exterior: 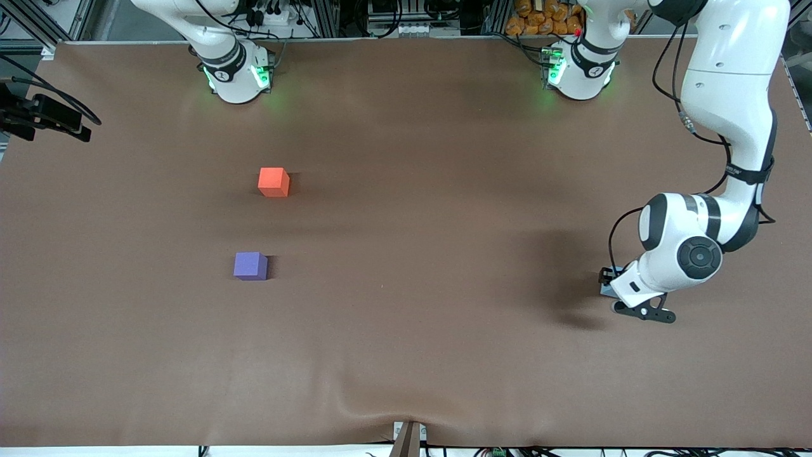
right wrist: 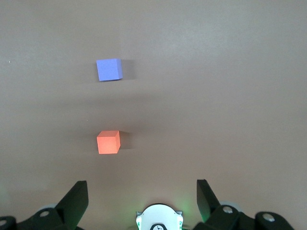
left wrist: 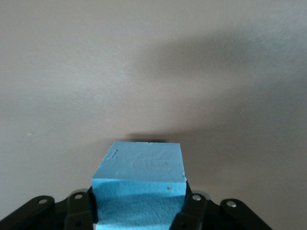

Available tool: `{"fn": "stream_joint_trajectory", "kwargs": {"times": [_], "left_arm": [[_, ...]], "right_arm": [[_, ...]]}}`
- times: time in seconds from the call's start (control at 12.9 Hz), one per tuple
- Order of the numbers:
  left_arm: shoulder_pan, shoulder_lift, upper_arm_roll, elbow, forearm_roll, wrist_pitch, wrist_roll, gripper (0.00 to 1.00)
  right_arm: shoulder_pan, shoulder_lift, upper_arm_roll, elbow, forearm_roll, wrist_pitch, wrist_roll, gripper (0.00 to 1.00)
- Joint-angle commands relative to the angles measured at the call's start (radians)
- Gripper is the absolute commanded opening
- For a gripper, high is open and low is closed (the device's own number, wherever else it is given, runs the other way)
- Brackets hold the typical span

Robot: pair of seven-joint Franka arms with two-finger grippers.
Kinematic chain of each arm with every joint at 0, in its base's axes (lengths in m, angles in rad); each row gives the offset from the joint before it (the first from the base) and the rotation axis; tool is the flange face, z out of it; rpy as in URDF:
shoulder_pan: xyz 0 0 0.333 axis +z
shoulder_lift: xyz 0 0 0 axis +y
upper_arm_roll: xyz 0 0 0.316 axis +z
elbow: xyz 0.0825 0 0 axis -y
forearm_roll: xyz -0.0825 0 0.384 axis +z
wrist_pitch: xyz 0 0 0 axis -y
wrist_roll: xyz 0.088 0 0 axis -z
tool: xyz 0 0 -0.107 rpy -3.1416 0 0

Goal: Place blue block between orange and purple blocks
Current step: 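Close the left gripper on the blue block and lift it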

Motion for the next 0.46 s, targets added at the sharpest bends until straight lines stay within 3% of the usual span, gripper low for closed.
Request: {"fn": "stream_joint_trajectory", "kwargs": {"times": [0.0, 0.15, 0.39], "left_arm": [[-0.001, -0.129, -0.01, -0.013, 0.007, -0.127, -0.03, 0.0], [-0.05, -0.198, -0.039, -0.012, 0.016, -0.263, -0.135, 0.01], [-0.144, -0.215, -0.077, 0.036, 0.004, -0.363, -0.264, 0.01]], "right_arm": [[-0.014, -0.008, 0.006, -0.007, 0.024, -0.002, 0.015, 1.0], [-0.014, -0.006, 0.006, -0.007, 0.024, -0.001, 0.015, 1.0], [-0.005, -0.003, 0.009, -0.001, 0.022, 0.008, 0.013, 1.0]]}}
